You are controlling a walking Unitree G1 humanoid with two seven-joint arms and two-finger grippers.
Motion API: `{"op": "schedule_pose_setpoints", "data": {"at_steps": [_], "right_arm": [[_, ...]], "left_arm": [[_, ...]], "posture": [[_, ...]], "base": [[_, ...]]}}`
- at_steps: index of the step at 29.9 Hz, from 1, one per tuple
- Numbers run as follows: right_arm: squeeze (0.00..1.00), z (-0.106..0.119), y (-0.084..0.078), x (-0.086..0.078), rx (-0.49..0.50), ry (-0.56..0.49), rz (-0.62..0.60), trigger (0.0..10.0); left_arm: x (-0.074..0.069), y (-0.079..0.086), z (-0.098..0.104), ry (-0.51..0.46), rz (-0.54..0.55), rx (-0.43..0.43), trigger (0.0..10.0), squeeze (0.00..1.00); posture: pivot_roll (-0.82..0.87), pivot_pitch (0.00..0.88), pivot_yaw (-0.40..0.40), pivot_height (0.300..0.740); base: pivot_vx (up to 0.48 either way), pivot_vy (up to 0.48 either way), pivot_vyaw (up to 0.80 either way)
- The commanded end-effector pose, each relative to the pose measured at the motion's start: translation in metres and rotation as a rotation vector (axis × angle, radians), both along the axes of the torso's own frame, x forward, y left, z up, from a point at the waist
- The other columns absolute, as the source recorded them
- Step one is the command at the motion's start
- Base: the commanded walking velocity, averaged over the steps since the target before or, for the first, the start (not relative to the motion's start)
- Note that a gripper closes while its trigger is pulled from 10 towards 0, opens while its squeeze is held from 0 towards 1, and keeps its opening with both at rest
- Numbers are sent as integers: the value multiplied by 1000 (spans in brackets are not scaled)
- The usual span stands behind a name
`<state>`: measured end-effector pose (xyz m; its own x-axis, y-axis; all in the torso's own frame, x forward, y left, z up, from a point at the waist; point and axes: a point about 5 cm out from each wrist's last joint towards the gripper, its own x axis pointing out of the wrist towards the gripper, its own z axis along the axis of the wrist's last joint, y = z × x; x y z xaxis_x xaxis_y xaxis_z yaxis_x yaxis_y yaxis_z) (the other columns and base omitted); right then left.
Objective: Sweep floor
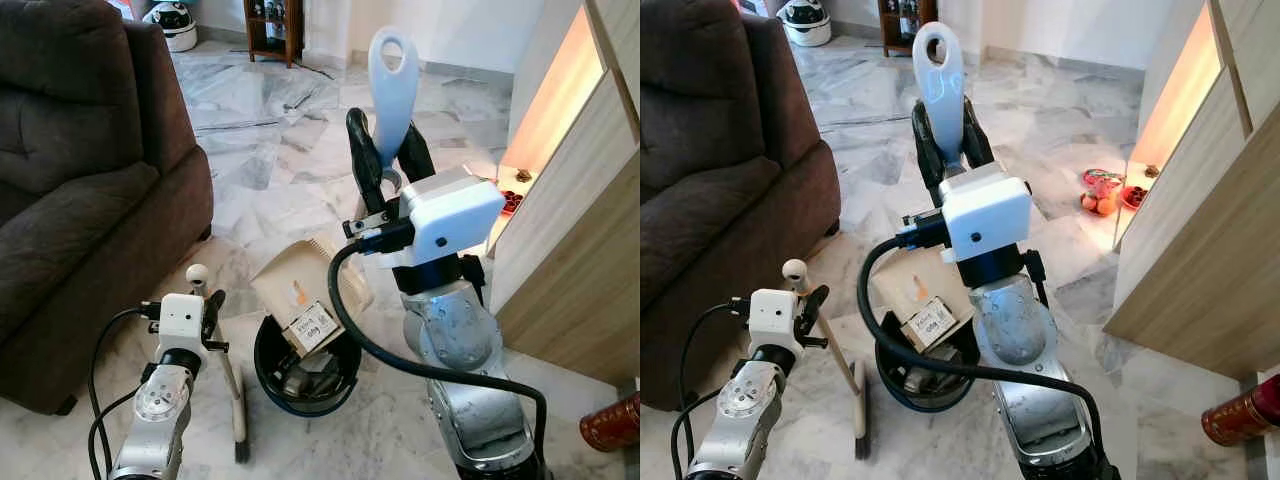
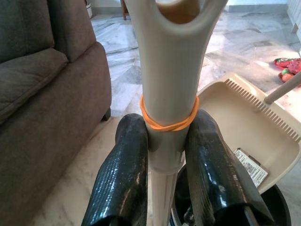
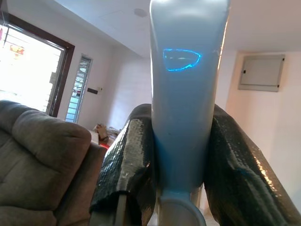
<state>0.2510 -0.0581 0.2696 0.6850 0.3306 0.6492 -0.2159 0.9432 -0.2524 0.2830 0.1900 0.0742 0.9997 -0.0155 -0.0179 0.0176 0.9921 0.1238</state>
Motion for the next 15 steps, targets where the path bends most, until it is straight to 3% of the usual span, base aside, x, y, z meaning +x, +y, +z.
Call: {"op": "schedule_pose_setpoints", "data": {"at_steps": [1, 15], "right_arm": [[0, 20, 3, -15, 27, -127, 35, 10000], [0, 18, 7, -15, -51, -179, 7, 10000]], "left_arm": [[1, 0, 5, -30, -3, -9, 10000, 0], [2, -1, 6, -35, -2, -8, 10000, 0]], "posture": [[117, 122, -3, 740], [117, 122, -5, 740]], "base": [[0, 0, 0], [0, 0, 0]]}}
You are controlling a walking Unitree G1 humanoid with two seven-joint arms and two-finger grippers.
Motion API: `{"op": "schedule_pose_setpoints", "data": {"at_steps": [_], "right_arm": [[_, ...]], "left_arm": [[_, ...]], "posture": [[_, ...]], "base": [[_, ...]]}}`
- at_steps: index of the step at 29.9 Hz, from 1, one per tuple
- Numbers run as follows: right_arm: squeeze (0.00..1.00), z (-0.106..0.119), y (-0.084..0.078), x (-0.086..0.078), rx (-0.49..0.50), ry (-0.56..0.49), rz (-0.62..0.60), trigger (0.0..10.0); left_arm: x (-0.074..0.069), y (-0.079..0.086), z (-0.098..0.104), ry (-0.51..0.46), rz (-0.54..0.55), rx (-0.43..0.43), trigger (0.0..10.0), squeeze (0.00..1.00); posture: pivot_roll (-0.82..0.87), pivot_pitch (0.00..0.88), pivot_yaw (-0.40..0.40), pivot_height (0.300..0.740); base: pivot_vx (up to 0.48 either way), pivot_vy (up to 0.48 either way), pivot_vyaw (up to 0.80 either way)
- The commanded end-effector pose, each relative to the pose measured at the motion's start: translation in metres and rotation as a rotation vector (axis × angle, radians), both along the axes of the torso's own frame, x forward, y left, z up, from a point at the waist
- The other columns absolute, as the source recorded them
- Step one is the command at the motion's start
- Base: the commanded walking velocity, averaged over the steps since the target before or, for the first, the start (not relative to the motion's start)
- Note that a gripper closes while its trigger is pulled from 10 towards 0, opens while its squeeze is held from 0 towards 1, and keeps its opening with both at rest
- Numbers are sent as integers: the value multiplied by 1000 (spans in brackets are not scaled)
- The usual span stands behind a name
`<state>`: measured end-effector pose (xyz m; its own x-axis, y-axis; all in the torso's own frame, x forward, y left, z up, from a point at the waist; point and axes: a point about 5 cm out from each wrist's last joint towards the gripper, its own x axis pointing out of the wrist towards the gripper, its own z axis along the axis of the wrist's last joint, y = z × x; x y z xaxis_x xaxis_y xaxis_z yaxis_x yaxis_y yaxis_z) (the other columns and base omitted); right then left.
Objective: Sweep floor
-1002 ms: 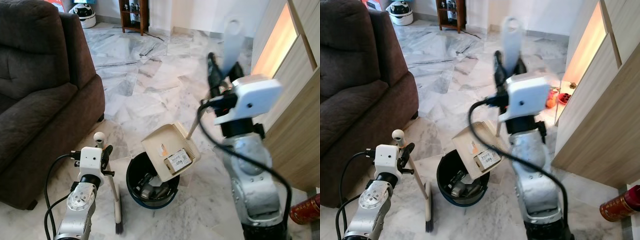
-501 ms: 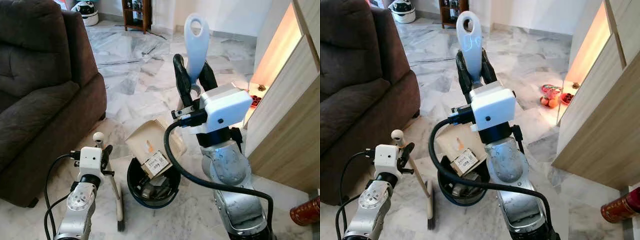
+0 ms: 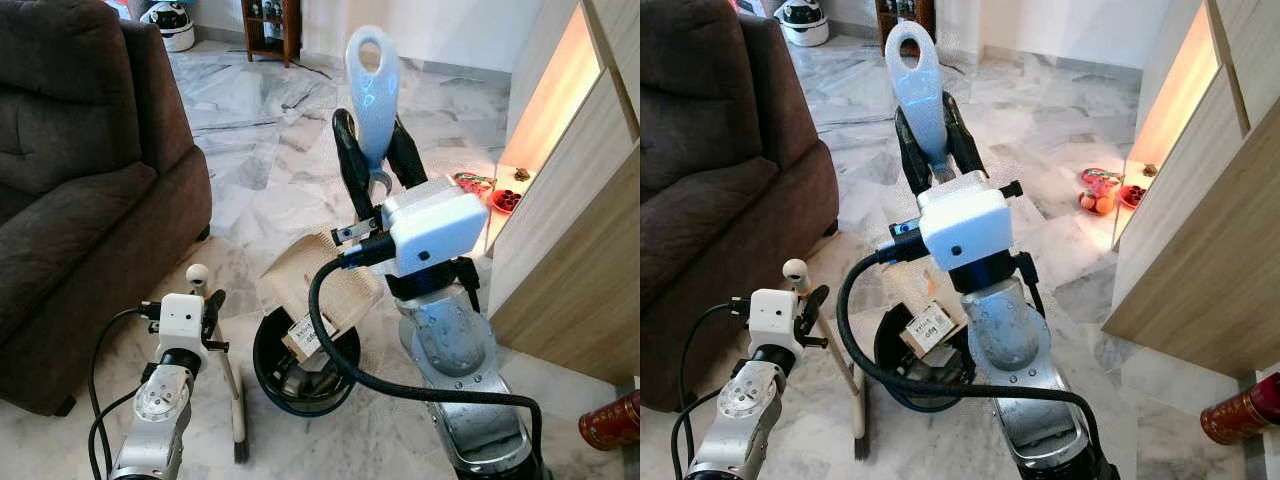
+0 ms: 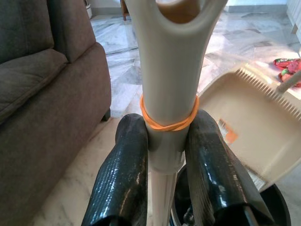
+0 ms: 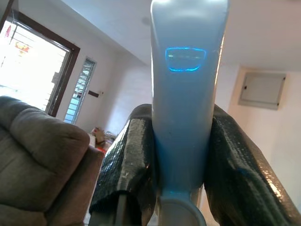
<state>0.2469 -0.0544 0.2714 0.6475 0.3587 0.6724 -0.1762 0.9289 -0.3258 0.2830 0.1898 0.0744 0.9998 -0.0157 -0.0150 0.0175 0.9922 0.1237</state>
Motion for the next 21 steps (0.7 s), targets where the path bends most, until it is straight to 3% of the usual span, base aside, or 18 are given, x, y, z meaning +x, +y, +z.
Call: {"op": "schedule_pose_setpoints", "data": {"at_steps": [1, 8, 13, 17, 21], "right_arm": [[0, 17, 3, -11, 12, -109, 32, 10000], [0, 14, -5, -2, -11, -108, -78, 10000], [0, 13, -30, 25, -64, -118, -311, 10000], [0, 8, -42, 34, -89, -118, -384, 10000], [0, -11, -52, 46, -118, -74, -431, 10000]], "left_arm": [[2, -1, 6, -33, -2, -8, 10000, 0], [1, -1, 5, -33, -1, -9, 10000, 0], [1, -2, 4, -32, -3, -13, 10000, 0], [1, -2, 4, -33, -3, -15, 10000, 0], [0, -1, 4, -34, -1, -13, 10000, 0]], "posture": [[117, 122, -5, 740], [115, 122, -8, 740], [114, 113, -12, 740], [114, 108, -13, 740], [113, 97, -16, 740]], "base": [[0, 0, 0], [0, 0, 0], [0, 0, 0], [0, 0, 0], [0, 0, 0]]}}
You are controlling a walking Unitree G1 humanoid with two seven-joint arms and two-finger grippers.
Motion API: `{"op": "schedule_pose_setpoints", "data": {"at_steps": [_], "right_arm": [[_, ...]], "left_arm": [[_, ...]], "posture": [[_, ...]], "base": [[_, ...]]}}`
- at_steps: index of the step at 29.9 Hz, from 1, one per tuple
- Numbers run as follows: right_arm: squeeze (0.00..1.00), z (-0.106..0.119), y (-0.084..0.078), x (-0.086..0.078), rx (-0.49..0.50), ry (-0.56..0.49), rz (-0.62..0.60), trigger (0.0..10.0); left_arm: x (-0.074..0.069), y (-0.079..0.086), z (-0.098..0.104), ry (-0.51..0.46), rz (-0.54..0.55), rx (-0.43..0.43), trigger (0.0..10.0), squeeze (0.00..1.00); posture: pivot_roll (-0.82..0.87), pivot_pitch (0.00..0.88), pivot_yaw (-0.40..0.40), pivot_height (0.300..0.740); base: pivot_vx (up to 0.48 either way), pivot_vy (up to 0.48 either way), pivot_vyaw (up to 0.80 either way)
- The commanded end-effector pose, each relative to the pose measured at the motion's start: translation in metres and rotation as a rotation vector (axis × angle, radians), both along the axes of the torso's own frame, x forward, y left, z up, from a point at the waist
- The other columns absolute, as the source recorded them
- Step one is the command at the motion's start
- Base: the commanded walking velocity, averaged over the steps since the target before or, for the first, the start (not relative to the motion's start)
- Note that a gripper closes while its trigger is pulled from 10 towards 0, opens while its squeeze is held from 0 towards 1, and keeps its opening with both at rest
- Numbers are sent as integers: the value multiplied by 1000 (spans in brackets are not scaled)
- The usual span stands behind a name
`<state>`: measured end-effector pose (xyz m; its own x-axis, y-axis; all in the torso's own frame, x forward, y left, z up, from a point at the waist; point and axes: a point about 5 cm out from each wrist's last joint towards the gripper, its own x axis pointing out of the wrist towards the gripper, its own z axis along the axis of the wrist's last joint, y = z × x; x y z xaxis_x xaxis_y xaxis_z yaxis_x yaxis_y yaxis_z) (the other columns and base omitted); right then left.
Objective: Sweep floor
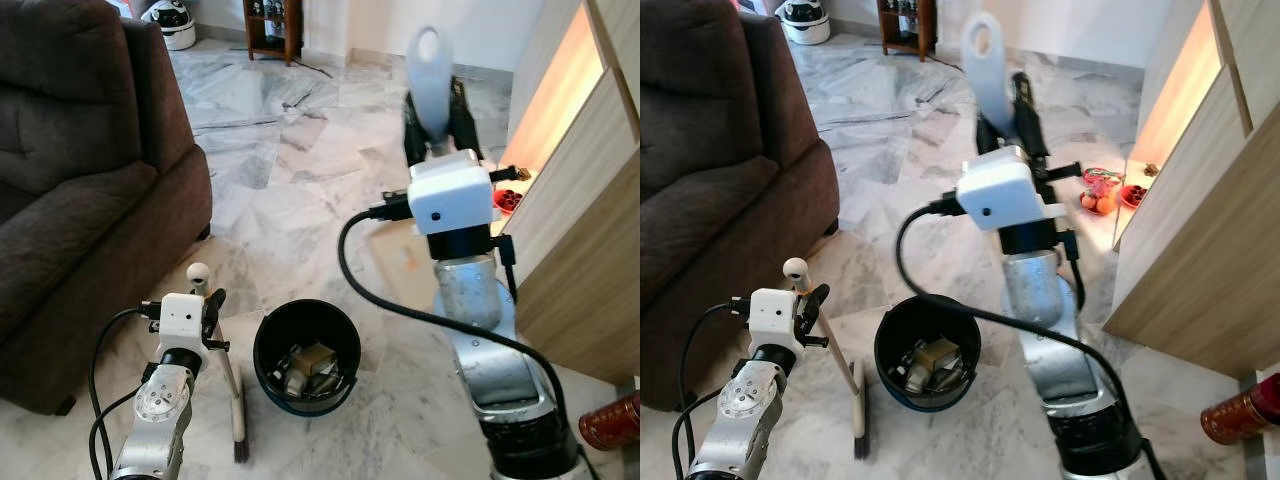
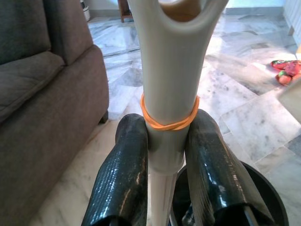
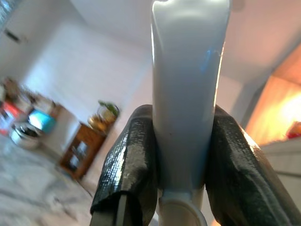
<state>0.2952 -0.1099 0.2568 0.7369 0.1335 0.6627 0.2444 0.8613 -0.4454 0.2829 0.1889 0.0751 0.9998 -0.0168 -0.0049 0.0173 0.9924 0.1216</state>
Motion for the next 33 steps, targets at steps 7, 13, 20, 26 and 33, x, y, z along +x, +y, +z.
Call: {"op": "schedule_pose_setpoints", "data": {"at_steps": [7, 13, 20, 26, 33], "right_arm": [[0, -55, -23, 23, 52, 181, -77, 10000], [0, -97, -43, 35, 256, 371, -104, 10000], [0, -127, -52, 43, 415, 494, -100, 10000], [0, -143, -57, 44, 439, 523, -102, 10000], [0, -159, -59, 40, 432, 575, -101, 10000]], "left_arm": [[-5, 6, 0, -17, 5, -1, 10000, 0], [-14, 7, -6, 3, 1, 0, 10000, 0], [-16, 3, -7, -1, -1, -12, 10000, 0], [-18, 0, -8, -6, -8, -22, 10000, 0], [-21, -2, -9, -17, 3, -63, 10000, 0]], "posture": [[115, 60, -11, 740], [112, 41, -14, 740], [125, 18, -27, 740], [130, 0, -33, 740], [132, 0, -41, 740]], "base": [[0, 0, 0], [0, 0, 0], [0, 0, 0], [0, 0, 0], [0, 0, 0]]}}
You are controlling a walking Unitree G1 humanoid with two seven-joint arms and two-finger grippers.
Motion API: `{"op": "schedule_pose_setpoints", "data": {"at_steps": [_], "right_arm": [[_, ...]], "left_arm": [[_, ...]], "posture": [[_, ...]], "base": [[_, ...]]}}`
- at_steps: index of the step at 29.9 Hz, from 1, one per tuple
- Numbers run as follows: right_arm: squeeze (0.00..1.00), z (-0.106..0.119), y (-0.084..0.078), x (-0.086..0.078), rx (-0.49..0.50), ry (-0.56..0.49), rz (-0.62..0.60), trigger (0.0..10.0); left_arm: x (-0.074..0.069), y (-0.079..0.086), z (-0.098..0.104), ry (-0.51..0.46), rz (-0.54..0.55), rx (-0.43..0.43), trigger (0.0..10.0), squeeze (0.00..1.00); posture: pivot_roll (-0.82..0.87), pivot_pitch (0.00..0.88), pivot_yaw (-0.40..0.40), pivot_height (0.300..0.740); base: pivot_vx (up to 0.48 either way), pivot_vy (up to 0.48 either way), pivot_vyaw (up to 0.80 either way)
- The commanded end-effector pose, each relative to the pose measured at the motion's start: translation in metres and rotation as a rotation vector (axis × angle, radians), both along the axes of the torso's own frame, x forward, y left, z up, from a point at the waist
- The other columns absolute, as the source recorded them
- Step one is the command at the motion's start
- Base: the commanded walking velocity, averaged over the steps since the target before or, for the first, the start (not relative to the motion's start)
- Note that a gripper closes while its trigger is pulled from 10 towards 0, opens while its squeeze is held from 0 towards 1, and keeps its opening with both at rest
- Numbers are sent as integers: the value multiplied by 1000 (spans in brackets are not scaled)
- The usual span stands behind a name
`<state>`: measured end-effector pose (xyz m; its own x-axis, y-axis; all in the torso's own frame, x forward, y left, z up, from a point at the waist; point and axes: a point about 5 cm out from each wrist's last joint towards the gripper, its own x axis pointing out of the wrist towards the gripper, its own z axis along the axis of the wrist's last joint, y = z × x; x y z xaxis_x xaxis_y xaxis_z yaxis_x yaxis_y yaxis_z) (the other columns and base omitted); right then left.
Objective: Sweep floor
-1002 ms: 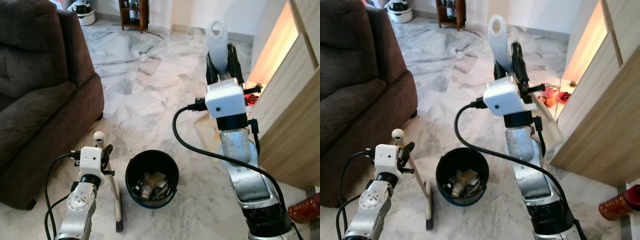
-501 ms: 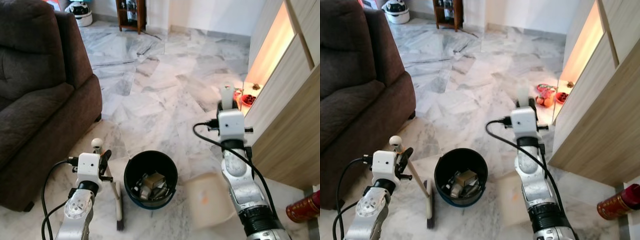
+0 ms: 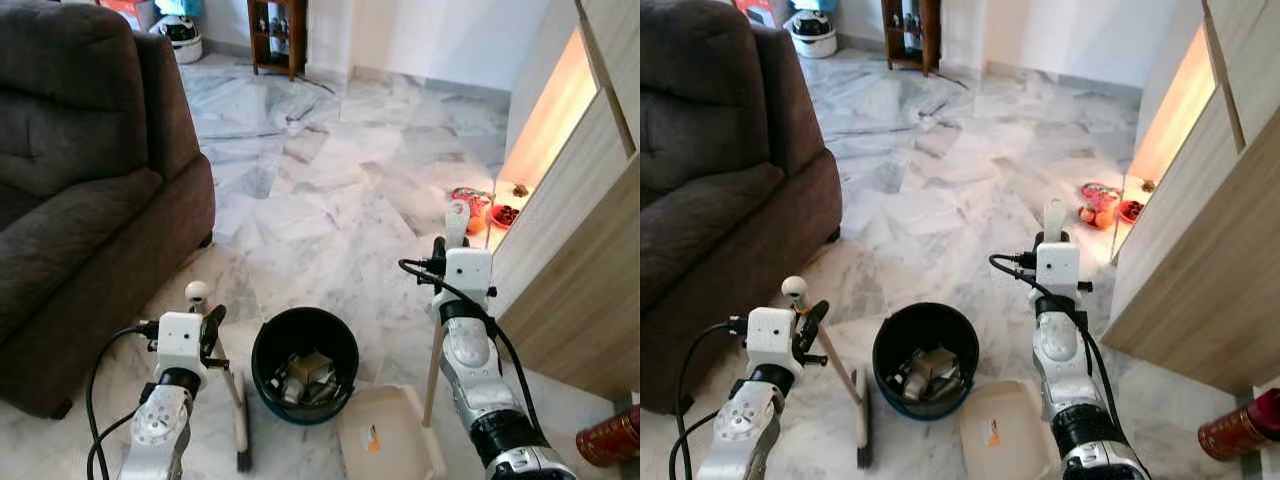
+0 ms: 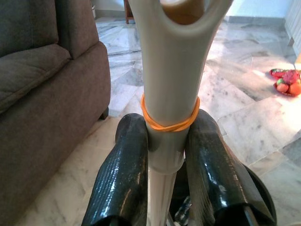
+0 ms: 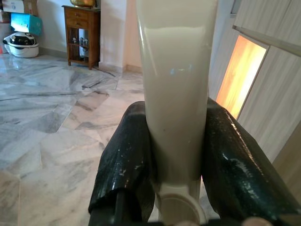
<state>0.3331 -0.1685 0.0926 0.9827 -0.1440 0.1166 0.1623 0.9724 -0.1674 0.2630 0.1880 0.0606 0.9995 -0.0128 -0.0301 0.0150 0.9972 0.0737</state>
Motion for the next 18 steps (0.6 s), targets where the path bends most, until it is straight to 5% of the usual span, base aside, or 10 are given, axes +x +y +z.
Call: {"op": "schedule_pose_setpoints", "data": {"at_steps": [1, 18], "right_arm": [[0, 3, -1, 2, 20, -27, 9, 10000], [0, -11, 1, -4, 66, 8, 62, 10000]], "left_arm": [[-1, -2, 6, -44, -2, -15, 10000, 0], [-2, -2, 8, -62, 5, -33, 10000, 0]], "posture": [[131, 0, -42, 740], [115, 0, -49, 740]], "base": [[0, 0, 0], [-44, 0, 0]]}}
